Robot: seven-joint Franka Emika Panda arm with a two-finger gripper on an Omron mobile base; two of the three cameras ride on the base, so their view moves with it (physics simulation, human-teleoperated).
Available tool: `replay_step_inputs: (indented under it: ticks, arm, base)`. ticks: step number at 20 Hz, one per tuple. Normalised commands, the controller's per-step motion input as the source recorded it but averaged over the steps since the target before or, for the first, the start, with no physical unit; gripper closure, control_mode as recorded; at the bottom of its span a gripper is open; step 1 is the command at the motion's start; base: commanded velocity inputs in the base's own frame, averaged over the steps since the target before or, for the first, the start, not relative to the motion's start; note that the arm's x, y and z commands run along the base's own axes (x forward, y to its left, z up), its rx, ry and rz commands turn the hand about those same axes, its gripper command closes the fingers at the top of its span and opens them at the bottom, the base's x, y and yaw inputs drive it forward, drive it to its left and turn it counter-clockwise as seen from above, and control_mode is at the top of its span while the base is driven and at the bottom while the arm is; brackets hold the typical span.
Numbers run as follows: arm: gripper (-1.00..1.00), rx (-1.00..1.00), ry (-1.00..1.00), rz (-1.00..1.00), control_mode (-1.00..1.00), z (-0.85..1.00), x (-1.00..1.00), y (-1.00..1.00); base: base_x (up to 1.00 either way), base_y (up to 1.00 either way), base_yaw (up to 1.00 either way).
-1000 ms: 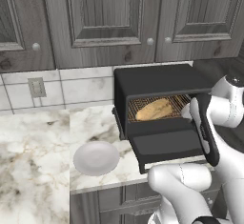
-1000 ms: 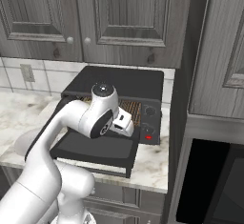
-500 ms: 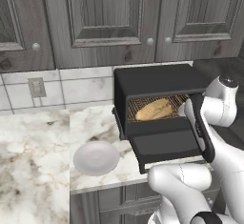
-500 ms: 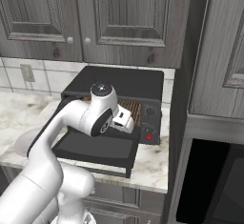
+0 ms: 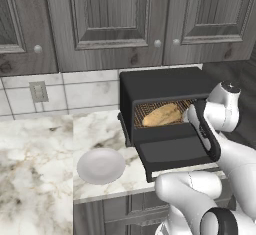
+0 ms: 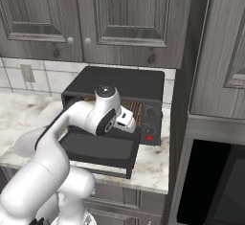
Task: Pull the toaster oven rack outwards. Pick up the baguette from the plate and place it on the toaster oven rack. Close the toaster oven door fully and set the temperature to the lowest setting.
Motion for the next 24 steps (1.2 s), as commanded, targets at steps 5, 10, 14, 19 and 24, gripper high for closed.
replay_step_inputs:
  ticks: [5, 10, 14, 19, 24]
  arm:
    - [-1.0, 0.0, 0.0, 0.0, -1.0, -0.35, 0.03, 0.0]
    - [-1.0, -0.01, 0.0, 0.0, -1.0, -0.03, 0.25, 0.0]
    - [-1.0, -0.02, 0.0, 0.0, -1.0, 0.0, 0.41, 0.0]
    - [-1.0, -0.01, 0.0, 0.0, -1.0, 0.0, 0.4, 0.0]
    - [-1.0, 0.0, 0.0, 0.0, -1.0, 0.0, 0.34, 0.0]
  base:
    - [0.0, 0.0, 0.0]
    - [0.0, 0.0, 0.0]
    - [0.0, 0.0, 0.0]
    - [0.0, 0.0, 0.0]
    - [0.0, 0.0, 0.0]
